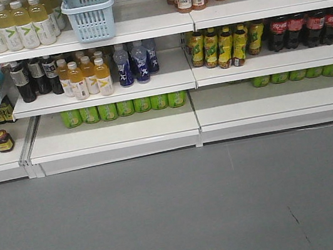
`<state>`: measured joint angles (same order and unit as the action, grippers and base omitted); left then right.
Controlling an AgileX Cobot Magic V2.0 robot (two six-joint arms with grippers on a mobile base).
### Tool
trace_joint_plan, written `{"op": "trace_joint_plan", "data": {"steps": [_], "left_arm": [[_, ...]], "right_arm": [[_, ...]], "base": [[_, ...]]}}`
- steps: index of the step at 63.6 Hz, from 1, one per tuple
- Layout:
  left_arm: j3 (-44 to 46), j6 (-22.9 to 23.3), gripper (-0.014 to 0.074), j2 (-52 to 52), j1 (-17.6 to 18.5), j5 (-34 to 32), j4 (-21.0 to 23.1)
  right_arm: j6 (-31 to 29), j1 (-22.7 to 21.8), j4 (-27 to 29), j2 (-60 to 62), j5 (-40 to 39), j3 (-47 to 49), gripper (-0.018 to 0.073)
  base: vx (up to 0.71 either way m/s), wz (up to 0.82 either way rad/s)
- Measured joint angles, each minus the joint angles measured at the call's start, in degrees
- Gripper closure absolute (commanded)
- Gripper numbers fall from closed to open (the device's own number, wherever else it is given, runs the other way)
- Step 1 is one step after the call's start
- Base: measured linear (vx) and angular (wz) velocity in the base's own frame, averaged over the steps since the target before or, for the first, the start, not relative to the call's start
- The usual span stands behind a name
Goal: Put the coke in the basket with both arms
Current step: 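Drive the base toward the shelf holding the light-blue basket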
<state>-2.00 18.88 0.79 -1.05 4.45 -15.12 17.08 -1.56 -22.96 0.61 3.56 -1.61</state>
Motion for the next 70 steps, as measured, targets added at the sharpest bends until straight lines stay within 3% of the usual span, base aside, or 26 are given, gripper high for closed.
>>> {"op": "trace_joint_plan", "data": {"steps": [70], "left_arm": [[0.0, 0.15, 0.0602, 0.0, 0.0, 0.0, 0.0]], "right_arm": [[0.0, 0.0, 0.0, 0.0, 0.0, 0.0, 0.0564]], "base": [[0.07, 0.02]]}}
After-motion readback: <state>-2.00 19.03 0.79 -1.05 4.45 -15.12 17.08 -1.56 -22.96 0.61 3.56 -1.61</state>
